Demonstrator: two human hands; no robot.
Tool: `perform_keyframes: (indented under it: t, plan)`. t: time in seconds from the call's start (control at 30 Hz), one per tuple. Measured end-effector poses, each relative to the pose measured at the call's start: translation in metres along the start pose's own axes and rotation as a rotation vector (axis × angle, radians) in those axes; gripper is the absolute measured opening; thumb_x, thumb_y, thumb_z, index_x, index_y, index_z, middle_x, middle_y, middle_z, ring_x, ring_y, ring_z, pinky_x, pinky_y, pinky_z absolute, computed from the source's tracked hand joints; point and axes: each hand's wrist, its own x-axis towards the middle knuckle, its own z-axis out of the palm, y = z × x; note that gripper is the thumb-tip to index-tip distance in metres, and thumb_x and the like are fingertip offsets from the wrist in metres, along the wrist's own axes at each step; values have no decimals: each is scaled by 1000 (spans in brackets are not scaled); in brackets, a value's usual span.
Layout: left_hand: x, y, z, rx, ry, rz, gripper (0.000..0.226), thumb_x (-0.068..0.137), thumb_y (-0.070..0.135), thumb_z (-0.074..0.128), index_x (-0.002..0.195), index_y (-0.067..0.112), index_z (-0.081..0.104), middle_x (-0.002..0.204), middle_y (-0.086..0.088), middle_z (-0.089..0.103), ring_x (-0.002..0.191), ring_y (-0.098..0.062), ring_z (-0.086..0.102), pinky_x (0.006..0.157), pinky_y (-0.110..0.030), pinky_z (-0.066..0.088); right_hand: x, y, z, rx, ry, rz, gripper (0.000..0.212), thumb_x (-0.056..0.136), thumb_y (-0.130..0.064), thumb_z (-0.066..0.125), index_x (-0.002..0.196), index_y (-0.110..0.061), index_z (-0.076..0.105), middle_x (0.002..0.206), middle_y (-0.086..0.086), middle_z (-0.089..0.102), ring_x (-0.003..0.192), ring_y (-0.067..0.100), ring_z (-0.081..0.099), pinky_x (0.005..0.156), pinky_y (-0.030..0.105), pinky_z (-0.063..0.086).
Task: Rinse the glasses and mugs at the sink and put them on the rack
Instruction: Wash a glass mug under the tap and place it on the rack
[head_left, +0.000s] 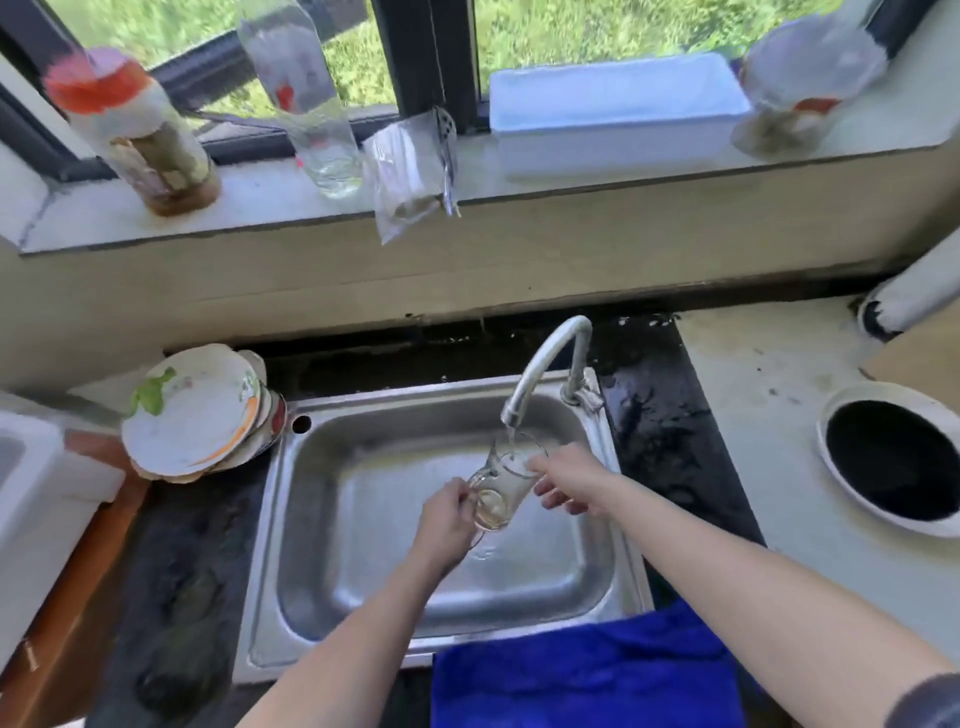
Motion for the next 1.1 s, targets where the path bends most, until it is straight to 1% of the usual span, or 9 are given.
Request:
perform_keyframes:
  t: [0.1,0.2,0.33,0.5,0.6,0.77,0.87,1.0,1.1]
  plan:
    - [5,2,-3,-5,-45,-22,18,94,13,50,77,16,49,76,-3,56,74,-22,49,61,-30,29,14,-6,-11,-119,13,-127,22,90,-25,60,111,-19,57,99,6,63,57,19,64,42,20,30]
    - [11,0,-7,-103,-53,-69,22,93,11,49,73,18,50,70,2,53,72,-20,48,64,-32,34,17,-14,-14,-146,-45,-190,22,94,-13,54,113,-7,62,88,10,65,53,20,60,41,19,32]
    - [19,-8,-9,-319,-3,-157,21,95,21,48,76,14,56,70,1,57,68,-18,48,62,-31,37,12,-17,-8,-94,-40,-226,15,96,-10,52,97,-2,65,82,18,68,54,22,62,43,22,42]
    - [30,9,-19,-174,22,-75,25,95,21,50,78,5,58,75,-9,62,73,-28,56,68,-38,44,10,-14,1,-43,43,-244,18,97,-13,52,85,-7,65,79,18,68,54,24,62,47,27,47]
    - [33,13,-22,-244,-61,-104,23,98,20,46,78,10,54,76,-11,62,67,-27,55,61,-36,45,10,-16,-2,-56,80,-236,19,94,-15,54,85,-5,66,82,19,71,55,22,64,47,26,47]
    - [34,18,-21,-432,-326,-190,28,102,24,40,98,0,53,78,-17,59,56,-20,49,48,-25,43,4,-20,-18,-148,31,-194,20,92,-25,59,92,-6,67,89,11,71,58,18,66,44,22,43]
    - [34,19,-18,-510,-393,-240,31,101,30,44,100,1,54,75,-13,62,55,-20,54,50,-25,48,0,-25,-23,-153,-15,-187,17,93,-17,58,95,-2,67,91,19,73,56,20,64,44,22,44]
    - [34,13,-13,-773,-378,-370,29,96,36,53,107,9,53,83,-10,66,62,-20,58,58,-28,48,-2,-20,-22,-153,85,-188,20,92,-9,55,86,7,66,85,26,71,57,23,67,46,23,48]
    - [28,7,-6,-947,-481,-528,34,94,42,51,108,13,62,95,-9,68,88,-29,61,78,-44,50,-3,-17,-19,-15,138,-147,19,92,-4,54,76,4,62,79,28,69,61,27,68,45,24,48]
